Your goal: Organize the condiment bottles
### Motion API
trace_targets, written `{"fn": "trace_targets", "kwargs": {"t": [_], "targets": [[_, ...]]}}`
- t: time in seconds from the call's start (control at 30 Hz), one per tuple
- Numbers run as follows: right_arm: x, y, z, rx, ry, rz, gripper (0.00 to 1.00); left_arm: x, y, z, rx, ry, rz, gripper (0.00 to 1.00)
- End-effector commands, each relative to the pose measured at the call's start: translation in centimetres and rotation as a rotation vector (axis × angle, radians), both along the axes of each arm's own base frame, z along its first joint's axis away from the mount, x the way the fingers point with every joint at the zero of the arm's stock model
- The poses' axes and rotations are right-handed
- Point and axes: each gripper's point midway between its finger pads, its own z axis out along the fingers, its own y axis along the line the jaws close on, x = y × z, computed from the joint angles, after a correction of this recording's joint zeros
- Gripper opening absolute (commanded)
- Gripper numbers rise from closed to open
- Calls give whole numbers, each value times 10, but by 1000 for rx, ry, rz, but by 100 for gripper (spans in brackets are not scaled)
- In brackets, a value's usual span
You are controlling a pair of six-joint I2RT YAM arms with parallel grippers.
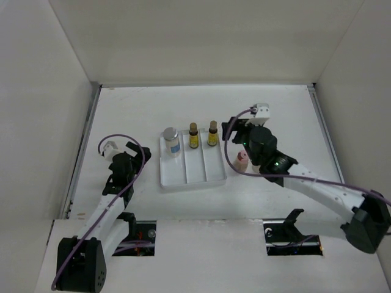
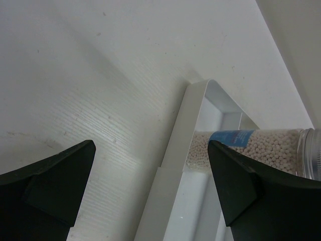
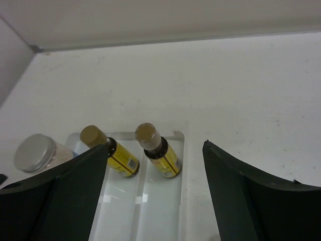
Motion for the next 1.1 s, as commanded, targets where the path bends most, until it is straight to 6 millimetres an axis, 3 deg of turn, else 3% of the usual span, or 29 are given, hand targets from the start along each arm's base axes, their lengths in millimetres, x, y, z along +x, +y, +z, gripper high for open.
{"fn": "trace_targets", "kwargs": {"t": [0.0,0.07,0.17,0.33,0.5,0.67,0.73,0.87,0.97,1.07], "targets": [[-31,-32,-28,28,99,-46,85,11,0,21,-4,-61,-4,100],[-47,-53,-50,18,166,-79,87,12,-3,20,-1,-58,-9,100],[-65,-70,-75,-11,248,-97,89,15,-6,19,-14,-61,-13,100],[-74,-73,-111,-70,345,-90,85,18,-11,24,-15,-73,-23,100],[-66,-59,-119,-64,342,-54,84,16,-13,23,-10,-70,-33,100],[-53,-62,-127,-91,343,-87,77,15,-12,19,-13,-59,-28,100],[-46,-62,-126,-101,331,-96,72,14,-10,19,-8,-64,-22,100],[-39,-66,-110,-111,288,-135,52,16,-11,19,-14,-58,-23,100],[-40,-64,-74,-81,191,-141,48,16,-10,20,-7,-65,-23,100],[-49,-46,-37,-33,113,-76,48,16,-9,17,-11,-58,-16,100]]}}
